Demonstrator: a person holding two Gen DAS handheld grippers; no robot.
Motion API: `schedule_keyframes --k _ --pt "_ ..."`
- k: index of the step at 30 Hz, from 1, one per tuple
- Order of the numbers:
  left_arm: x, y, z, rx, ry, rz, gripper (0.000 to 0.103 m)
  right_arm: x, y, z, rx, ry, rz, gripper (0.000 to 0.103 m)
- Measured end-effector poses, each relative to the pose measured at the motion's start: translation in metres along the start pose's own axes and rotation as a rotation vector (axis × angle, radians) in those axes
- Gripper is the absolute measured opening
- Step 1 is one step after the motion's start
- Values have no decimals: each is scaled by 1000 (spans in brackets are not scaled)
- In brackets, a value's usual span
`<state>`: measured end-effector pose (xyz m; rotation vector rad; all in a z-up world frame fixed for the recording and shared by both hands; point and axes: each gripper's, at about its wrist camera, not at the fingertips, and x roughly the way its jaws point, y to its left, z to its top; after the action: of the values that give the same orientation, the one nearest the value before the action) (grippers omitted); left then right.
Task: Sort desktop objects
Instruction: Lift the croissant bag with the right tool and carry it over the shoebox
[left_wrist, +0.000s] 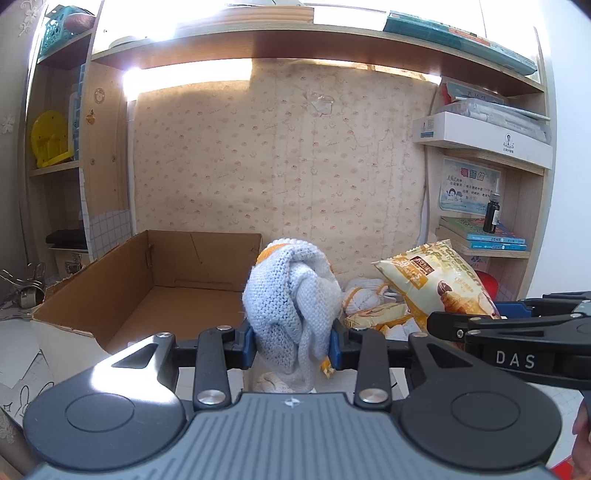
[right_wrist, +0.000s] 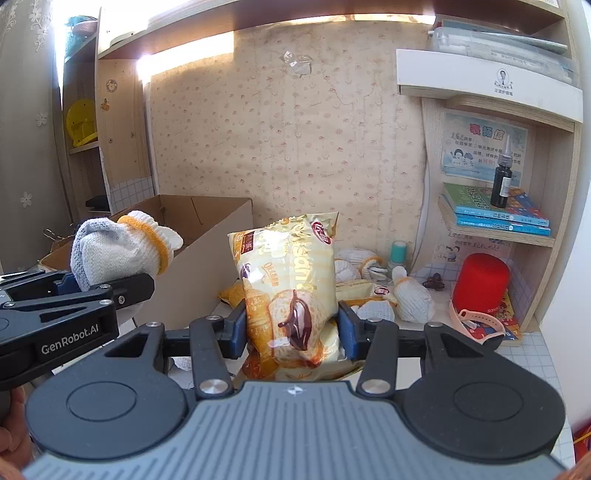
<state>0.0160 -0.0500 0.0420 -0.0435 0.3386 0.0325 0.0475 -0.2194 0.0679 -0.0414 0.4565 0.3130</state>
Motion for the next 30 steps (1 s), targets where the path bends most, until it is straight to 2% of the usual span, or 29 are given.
schedule_keyframes --k 15,30 --pt "-6 61 8 -55 -21 86 37 33 63 29 -68 -5 91 47" --pt "7 122 11 -91 -6 166 38 84 118 47 -136 34 125 47"
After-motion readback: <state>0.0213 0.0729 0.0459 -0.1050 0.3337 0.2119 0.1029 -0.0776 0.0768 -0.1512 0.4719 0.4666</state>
